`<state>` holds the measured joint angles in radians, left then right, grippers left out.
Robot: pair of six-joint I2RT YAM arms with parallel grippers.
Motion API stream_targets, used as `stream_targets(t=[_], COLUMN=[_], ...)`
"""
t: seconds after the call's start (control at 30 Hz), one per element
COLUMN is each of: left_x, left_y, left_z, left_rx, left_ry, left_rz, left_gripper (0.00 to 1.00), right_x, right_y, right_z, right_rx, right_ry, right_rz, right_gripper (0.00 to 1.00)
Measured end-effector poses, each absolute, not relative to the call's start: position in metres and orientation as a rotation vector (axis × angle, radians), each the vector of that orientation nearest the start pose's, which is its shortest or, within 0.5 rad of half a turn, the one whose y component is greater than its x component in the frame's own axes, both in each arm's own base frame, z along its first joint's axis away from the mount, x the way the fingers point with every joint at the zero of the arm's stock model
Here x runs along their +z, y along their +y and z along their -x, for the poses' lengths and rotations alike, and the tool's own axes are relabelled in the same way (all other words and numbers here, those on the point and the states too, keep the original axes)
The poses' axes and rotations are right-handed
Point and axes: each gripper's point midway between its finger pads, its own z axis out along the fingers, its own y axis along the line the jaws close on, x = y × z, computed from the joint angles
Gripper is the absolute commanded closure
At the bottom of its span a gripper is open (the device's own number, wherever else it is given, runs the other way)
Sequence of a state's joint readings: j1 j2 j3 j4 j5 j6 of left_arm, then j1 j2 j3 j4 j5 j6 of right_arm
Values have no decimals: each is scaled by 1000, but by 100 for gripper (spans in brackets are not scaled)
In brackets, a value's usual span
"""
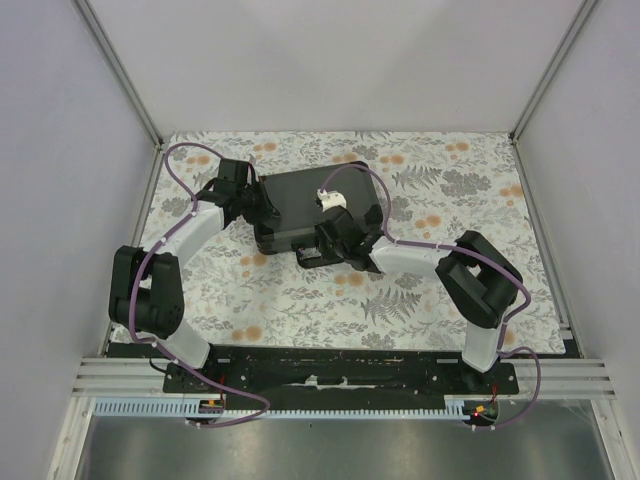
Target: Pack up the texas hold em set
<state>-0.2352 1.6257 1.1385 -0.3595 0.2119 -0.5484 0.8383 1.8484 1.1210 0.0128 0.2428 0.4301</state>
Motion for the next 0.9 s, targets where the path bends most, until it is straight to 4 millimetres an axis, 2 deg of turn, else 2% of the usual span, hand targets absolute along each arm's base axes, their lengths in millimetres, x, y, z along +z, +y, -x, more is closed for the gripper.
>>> stream_targets(t=[0.4, 0.9], left_x=[111, 111], left_y=[-153, -153], left_z=[-387, -387], left_rx=[-603, -603], left_ry=[2470, 2471], left_rz=[289, 289], left_gripper=[98, 98], right_x=[53, 38], right_y=[338, 342], right_z=[-340, -336], right_rx=[361, 350], right_ry=[2283, 2310], right_rz=[396, 442], right_gripper=[100, 100])
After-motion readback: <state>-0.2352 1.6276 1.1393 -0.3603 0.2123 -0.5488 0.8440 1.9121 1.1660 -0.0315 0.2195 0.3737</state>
